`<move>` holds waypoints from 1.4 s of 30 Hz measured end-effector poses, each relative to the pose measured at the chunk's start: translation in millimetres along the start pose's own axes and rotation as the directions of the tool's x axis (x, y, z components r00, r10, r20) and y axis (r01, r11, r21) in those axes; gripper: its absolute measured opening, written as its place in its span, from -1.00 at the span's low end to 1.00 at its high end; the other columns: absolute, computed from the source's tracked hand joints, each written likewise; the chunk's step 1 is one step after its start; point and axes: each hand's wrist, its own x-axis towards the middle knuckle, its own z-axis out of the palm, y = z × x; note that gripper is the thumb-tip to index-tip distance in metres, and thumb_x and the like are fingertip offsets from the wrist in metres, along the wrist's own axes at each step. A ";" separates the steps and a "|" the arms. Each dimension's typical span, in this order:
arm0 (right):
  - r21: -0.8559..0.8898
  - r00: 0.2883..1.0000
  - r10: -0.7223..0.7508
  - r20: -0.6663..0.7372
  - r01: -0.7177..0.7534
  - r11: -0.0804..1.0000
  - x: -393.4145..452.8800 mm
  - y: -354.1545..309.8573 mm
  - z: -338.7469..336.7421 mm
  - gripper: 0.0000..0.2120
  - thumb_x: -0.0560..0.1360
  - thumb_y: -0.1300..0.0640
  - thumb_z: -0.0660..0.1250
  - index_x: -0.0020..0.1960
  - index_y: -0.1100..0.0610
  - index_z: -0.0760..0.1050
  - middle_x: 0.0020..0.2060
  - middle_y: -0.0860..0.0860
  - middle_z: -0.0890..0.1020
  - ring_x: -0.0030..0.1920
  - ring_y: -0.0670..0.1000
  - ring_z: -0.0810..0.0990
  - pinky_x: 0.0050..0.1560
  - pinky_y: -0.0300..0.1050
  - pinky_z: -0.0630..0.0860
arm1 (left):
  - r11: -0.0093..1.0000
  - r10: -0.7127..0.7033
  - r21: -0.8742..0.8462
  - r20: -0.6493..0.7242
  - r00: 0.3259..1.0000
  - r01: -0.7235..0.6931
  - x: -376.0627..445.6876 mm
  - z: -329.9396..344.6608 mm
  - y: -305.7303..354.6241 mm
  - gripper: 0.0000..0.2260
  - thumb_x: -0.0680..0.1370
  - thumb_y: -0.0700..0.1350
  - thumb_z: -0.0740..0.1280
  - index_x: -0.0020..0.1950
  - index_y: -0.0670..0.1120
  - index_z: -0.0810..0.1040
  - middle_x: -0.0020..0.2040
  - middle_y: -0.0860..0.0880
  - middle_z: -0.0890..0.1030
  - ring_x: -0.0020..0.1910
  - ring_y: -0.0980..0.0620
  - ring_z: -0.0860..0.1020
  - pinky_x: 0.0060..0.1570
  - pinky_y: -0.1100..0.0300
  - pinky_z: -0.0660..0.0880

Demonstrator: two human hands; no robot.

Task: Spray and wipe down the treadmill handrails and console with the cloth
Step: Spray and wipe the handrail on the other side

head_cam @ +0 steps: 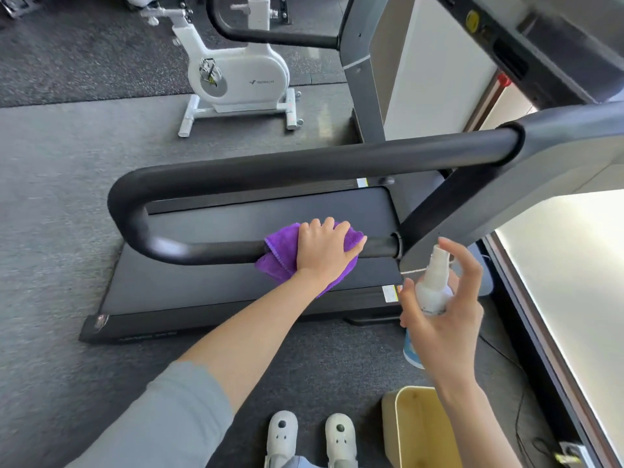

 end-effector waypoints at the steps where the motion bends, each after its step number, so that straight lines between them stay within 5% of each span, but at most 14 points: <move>1: -0.005 1.000 0.012 -0.008 -0.012 1.000 -0.4 4.4 -6.3 -0.37 0.51 0.37 0.40 0.30 -0.25 0.29 -0.23 0.13 0.60 -0.39 0.24 0.57 -0.28 0.25 0.59 | 1.000 0.023 0.009 -0.004 1.000 -0.023 3.7 1.3 11.0 -0.50 0.60 0.31 -0.01 0.17 0.01 0.54 0.01 -0.03 0.60 -0.06 -0.09 0.54 -0.05 0.04 0.40; 7: -0.030 0.999 0.031 -0.032 -0.032 0.999 -0.7 15.6 -27.7 -0.41 0.51 0.37 0.39 0.33 -0.15 0.30 -0.32 0.17 0.55 -0.42 0.28 0.53 -0.36 0.24 0.55 | 0.990 0.127 0.069 -0.025 0.992 -0.125 18.1 7.2 68.9 -0.54 0.60 0.27 0.09 0.38 0.04 0.40 0.08 -0.05 0.53 -0.01 -0.08 0.50 -0.02 0.05 0.35; 12: -0.030 1.000 -0.011 -0.010 0.011 0.999 3.3 13.0 -23.9 -0.41 0.50 0.38 0.39 0.34 -0.13 0.30 -0.31 0.04 0.54 -0.44 0.18 0.53 -0.41 0.07 0.55 | 0.862 0.407 0.383 -0.127 0.905 -0.334 -5.0 12.2 20.1 -0.29 0.50 0.40 0.13 0.56 0.09 0.17 0.05 -0.02 0.52 -0.13 0.01 0.50 -0.10 0.14 0.44; 16: -0.013 0.999 -0.046 0.006 0.046 0.999 4.8 8.3 -8.8 -0.35 0.49 0.39 0.41 0.32 -0.21 0.29 -0.26 0.09 0.55 -0.43 0.11 0.52 -0.40 -0.06 0.53 | 0.937 0.298 0.246 -0.182 0.937 -0.250 -26.3 1.0 -51.0 -0.27 0.35 0.34 0.44 0.41 0.00 0.45 -0.08 -0.04 0.56 -0.23 -0.02 0.54 -0.21 0.10 0.47; 20: 0.004 0.996 -0.086 -0.009 0.086 0.996 2.9 2.2 4.6 -0.43 0.48 0.29 0.37 0.32 -0.18 0.30 -0.33 0.09 0.52 -0.43 0.06 0.48 -0.41 -0.33 0.44 | 0.953 0.266 0.207 -0.230 0.936 -0.220 -54.3 0.9 -129.7 -0.32 0.34 0.26 0.49 0.33 -0.10 0.52 -0.11 -0.10 0.56 -0.25 -0.13 0.55 -0.22 0.02 0.49; 26: 0.002 0.997 -0.071 0.016 0.071 0.997 5.9 -0.1 15.0 -0.40 0.49 0.36 0.39 0.32 -0.16 0.30 -0.34 0.10 0.50 -0.45 0.07 0.48 -0.44 -0.23 0.47 | 0.975 0.162 0.184 -0.213 0.964 -0.123 -69.4 -6.0 -172.4 -0.32 0.29 0.29 0.51 0.26 -0.10 0.54 -0.14 -0.11 0.55 -0.25 -0.16 0.52 -0.24 0.00 0.47; 30: 0.009 0.996 -0.051 0.075 0.051 0.999 14.8 -6.5 32.6 -0.38 0.49 0.39 0.39 0.33 -0.15 0.30 -0.27 0.12 0.53 -0.43 0.20 0.54 -0.38 0.14 0.55 | 0.983 0.120 0.161 -0.192 0.974 -0.090 -65.9 -6.9 -160.9 -0.35 0.32 0.34 0.45 0.20 -0.10 0.55 -0.10 -0.10 0.58 -0.21 -0.14 0.53 -0.19 0.01 0.49; 37: 0.048 0.991 -0.069 0.115 0.064 0.997 25.9 -11.9 50.4 -0.46 0.48 0.23 0.34 0.34 -0.15 0.27 -0.09 0.12 0.57 -0.33 0.24 0.59 -0.33 0.17 0.60 | 0.994 0.082 0.083 -0.173 0.981 -0.068 -51.7 -8.6 -139.0 -0.37 0.40 0.45 0.20 0.09 -0.06 0.59 -0.16 -0.03 0.62 -0.25 -0.10 0.57 -0.22 0.07 0.48; 42: 0.013 0.999 -0.040 0.024 0.040 0.999 26.2 2.2 31.0 -0.43 0.49 0.32 0.38 0.33 -0.15 0.30 -0.24 0.12 0.55 -0.39 0.22 0.54 -0.33 0.17 0.56 | 0.986 0.160 0.044 -0.045 0.986 -0.158 -13.0 -9.5 -69.8 -0.35 0.49 0.42 -0.08 0.03 -0.03 0.59 -0.20 -0.03 0.64 -0.25 -0.09 0.59 -0.28 0.10 0.40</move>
